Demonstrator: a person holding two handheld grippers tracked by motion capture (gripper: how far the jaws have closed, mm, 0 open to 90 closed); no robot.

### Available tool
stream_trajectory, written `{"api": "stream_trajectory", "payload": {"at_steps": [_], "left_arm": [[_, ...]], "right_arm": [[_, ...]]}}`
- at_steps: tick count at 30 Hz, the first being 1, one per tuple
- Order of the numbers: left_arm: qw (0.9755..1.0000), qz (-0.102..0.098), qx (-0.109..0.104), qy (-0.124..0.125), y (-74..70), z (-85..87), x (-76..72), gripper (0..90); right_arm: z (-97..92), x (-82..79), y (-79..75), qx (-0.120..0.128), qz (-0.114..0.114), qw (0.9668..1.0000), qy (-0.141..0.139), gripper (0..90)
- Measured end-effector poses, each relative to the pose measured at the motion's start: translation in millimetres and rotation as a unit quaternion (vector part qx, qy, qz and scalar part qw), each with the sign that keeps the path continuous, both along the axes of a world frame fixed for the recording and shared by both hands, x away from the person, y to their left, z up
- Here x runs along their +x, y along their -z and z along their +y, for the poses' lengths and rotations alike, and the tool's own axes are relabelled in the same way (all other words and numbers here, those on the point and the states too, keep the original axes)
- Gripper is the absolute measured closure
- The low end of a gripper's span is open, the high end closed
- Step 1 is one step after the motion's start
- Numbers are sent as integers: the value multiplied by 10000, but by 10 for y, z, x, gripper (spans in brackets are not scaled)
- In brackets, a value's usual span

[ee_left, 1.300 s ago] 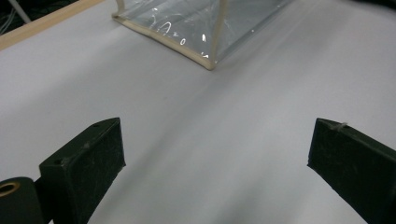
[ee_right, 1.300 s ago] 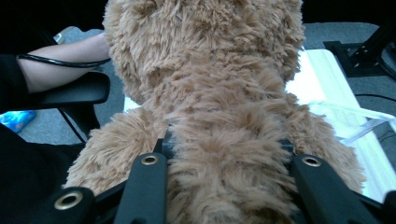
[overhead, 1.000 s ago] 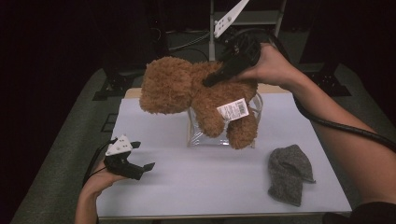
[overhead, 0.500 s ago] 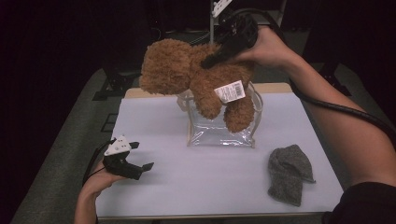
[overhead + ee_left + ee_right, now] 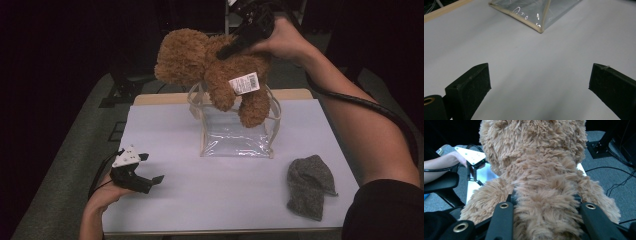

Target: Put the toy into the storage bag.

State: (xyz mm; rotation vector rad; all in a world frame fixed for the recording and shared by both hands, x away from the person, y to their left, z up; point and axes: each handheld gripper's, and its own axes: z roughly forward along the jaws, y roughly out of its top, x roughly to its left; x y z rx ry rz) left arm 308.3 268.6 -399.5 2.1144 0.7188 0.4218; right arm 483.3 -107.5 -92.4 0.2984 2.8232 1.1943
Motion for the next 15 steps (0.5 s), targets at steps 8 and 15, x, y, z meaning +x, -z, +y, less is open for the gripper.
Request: {"api": "stream_trajectory", "payload": {"at_steps": [8,15], "left_arm": [[10000,18,11,-16,1,5,-3,31],[10000,34,17,-23,13,10,3,31]], "right_arm": [[-7,224,93,-104,68,9998,174,617],[-18,398,120,-128,65,9994,320,617]]}}
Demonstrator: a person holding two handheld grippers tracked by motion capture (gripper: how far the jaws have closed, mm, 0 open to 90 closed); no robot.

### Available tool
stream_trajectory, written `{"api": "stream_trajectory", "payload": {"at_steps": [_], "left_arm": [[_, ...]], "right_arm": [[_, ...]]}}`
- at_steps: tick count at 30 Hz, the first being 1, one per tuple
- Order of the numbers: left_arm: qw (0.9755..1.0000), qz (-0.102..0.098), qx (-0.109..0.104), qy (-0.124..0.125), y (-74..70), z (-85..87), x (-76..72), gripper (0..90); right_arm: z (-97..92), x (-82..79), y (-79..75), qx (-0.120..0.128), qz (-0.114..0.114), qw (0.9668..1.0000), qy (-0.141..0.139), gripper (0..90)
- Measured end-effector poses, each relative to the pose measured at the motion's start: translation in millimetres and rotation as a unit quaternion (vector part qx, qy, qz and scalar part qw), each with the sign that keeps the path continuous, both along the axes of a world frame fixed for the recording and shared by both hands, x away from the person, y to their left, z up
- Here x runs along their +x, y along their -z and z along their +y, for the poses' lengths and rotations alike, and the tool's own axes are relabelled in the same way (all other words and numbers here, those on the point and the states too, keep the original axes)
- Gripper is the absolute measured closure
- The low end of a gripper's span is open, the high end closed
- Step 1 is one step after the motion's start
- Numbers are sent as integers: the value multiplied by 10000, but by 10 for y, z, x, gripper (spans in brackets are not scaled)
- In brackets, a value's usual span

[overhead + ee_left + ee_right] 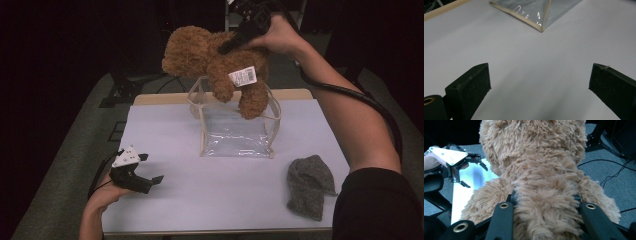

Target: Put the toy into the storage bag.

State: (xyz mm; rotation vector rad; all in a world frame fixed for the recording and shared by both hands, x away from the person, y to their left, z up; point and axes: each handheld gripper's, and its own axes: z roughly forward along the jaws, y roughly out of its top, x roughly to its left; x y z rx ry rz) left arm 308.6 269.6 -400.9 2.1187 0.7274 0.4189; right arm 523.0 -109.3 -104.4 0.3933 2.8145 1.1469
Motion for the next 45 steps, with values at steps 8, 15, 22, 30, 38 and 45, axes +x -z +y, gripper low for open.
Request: {"api": "stream_trajectory", "payload": {"at_steps": [8,15,22,30,38,45], "left_arm": [[10000,20,-11,-4,8,-3,-3,31],[10000,53,31,44,33,-17,5,32],[9999,96,40,60,52,-22,12,31],[9999,132,57,94,65,-47,14,31],[9998,119,66,160,62,-65,5,31],[9997,116,93,215,58,-92,-7,31]], "right_arm": [[18,201,63,84,-19,9998,158,617],[-19,324,116,149,-14,9996,253,616],[-12,386,87,181,-57,9993,331,616],[57,363,154,80,-118,9994,318,614],[182,117,186,11,-141,9999,64,613],[222,-80,286,68,-25,9998,-158,613]]}}
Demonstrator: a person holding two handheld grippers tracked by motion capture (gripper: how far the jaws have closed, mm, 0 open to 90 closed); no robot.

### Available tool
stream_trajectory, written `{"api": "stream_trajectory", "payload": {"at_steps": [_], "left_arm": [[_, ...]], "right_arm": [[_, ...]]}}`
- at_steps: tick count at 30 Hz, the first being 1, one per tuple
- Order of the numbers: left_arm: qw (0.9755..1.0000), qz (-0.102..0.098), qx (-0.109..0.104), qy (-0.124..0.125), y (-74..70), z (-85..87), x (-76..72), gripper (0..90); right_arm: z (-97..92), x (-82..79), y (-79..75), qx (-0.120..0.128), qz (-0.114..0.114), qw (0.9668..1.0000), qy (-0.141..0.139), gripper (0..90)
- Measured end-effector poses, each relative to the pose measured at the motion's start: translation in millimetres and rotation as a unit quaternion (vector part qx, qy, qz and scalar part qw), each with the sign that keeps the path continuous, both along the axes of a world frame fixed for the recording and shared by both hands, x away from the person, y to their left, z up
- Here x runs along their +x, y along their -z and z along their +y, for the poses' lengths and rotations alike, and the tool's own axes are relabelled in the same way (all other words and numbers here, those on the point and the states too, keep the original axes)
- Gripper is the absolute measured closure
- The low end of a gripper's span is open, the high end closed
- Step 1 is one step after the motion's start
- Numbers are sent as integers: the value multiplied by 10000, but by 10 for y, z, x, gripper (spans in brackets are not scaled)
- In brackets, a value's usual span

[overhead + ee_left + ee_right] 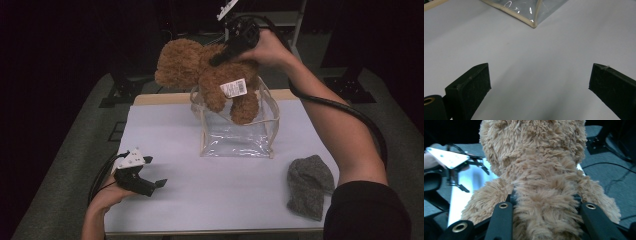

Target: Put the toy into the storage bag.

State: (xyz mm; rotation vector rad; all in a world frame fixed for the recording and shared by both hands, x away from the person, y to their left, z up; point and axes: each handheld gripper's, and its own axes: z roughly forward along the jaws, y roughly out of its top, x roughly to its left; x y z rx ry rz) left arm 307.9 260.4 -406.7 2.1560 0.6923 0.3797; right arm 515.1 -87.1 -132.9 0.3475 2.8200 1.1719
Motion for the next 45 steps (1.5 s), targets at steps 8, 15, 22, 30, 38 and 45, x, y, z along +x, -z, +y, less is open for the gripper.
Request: {"api": "stream_trajectory", "payload": {"at_steps": [8,15,22,30,38,45], "left_arm": [[10000,8,31,50,12,-37,1,31],[10000,16,33,33,10,-34,9,31],[10000,56,26,-22,30,-6,19,31],[9999,101,72,30,55,-32,35,31],[10000,61,58,35,34,-38,19,31],[9999,75,65,56,47,-53,25,31]], "right_arm": [[-65,-49,126,181,171,9997,-46,613],[-243,208,220,156,227,9990,365,613],[-418,426,325,148,290,9967,739,613],[-438,462,461,49,305,9958,859,612],[-449,413,621,7,272,9956,902,613],[-492,383,697,-68,271,9957,878,613]]}}
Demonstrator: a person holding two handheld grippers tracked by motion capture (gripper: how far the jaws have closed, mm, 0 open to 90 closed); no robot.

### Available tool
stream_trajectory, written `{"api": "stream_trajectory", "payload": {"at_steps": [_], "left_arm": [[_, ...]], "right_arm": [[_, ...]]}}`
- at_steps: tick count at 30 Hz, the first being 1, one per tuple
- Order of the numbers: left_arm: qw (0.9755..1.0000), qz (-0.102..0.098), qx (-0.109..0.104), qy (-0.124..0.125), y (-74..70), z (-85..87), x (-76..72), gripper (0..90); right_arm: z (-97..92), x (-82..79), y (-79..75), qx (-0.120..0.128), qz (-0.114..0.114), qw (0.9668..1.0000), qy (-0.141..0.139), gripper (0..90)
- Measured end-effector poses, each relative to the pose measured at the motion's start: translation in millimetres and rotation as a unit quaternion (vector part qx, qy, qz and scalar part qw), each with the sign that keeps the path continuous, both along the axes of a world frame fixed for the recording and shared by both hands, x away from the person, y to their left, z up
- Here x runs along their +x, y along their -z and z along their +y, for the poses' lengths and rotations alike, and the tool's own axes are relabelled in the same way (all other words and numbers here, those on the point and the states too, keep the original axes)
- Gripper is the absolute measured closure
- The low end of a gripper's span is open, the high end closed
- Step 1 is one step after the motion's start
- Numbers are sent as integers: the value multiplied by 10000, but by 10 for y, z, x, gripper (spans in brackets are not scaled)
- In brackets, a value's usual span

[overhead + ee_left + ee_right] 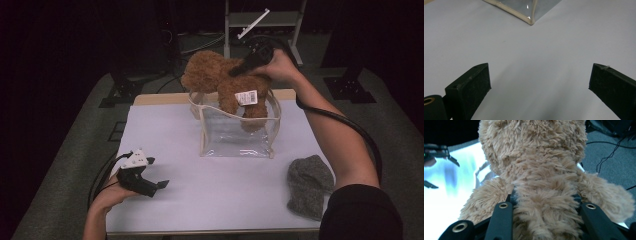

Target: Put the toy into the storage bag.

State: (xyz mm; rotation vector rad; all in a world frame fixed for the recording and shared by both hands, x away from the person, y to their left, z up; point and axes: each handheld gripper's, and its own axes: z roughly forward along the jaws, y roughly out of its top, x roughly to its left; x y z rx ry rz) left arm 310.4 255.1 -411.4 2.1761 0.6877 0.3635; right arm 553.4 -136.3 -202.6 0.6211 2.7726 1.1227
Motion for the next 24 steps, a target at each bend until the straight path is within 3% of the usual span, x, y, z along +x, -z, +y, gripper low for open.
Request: {"api": "stream_trajectory", "payload": {"at_steps": [11,18,20,24], "left_arm": [[10000,9,2,32,3,-9,-3,31],[9999,99,20,65,34,-36,1,31],[9998,97,120,108,40,-35,2,31],[9999,81,53,53,26,-22,-20,31]], "right_arm": [[10,-93,430,-282,361,9989,-78,612],[-34,-141,559,-403,479,9980,-69,606],[-36,-150,580,-398,490,9980,-60,605],[-20,-166,611,-468,609,9970,-38,599]]}}
